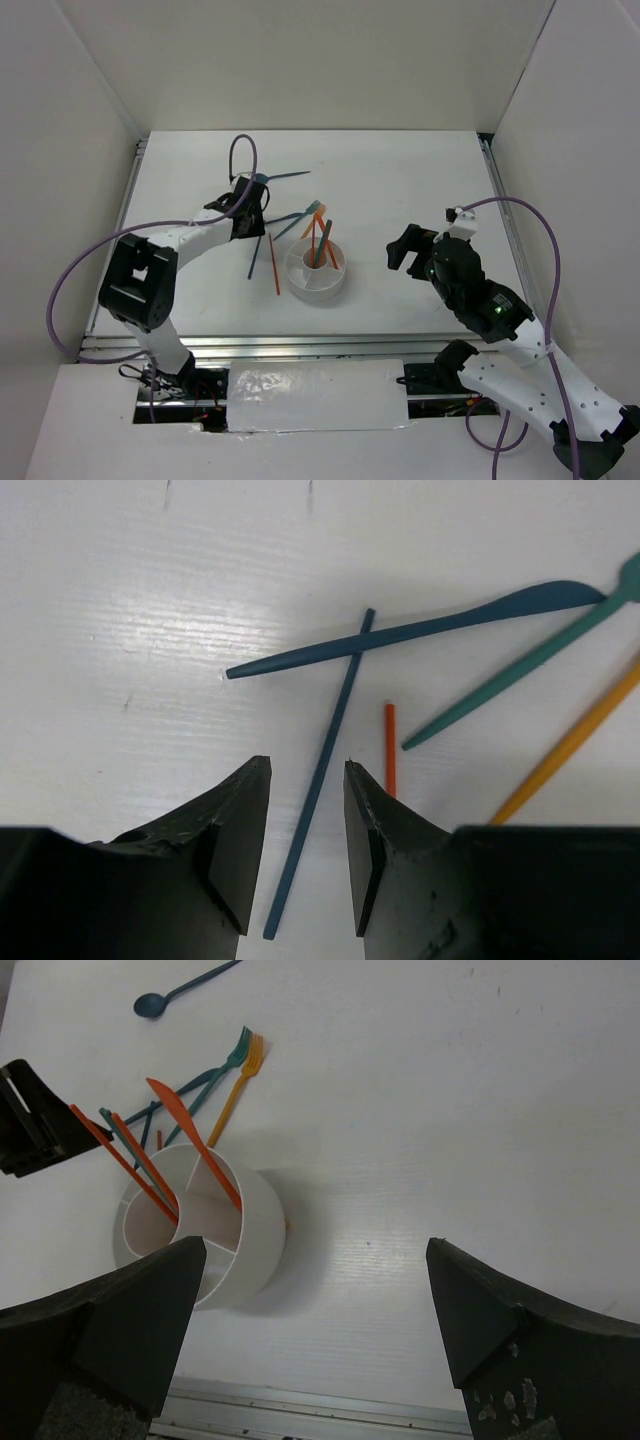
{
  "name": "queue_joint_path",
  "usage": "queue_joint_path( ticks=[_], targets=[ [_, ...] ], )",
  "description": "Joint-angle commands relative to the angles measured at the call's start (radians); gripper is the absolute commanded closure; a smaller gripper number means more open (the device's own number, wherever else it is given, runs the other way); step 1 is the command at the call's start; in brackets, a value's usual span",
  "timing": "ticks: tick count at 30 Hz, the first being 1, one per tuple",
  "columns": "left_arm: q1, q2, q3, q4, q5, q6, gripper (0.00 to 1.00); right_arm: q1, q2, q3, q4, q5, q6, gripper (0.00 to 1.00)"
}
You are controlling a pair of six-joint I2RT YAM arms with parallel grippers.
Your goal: Sort the eating utensils into containers
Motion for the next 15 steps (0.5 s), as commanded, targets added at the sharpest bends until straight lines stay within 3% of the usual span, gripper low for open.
queue_joint_path(
  ticks=[1, 8, 15],
  targets=[
    [-0.007, -0.058, 0.01, 0.026, 0.056, 0.062, 0.52, 0.009, -0.011, 0.011, 0.031, 0.022, 0.005, 0.0],
    [-0.007, 0.034, 0.044, -0.016, 0.095, 0.105, 0.45, 0.01, -0.008, 0.014, 0.028, 0.021, 0.007, 0.0],
    [-0.008, 0.083, 0.031, -0.024, 0.081, 0.108, 0.48, 0.01, -0.02, 0.004, 0.031, 0.024, 0.008, 0.0]
  ],
)
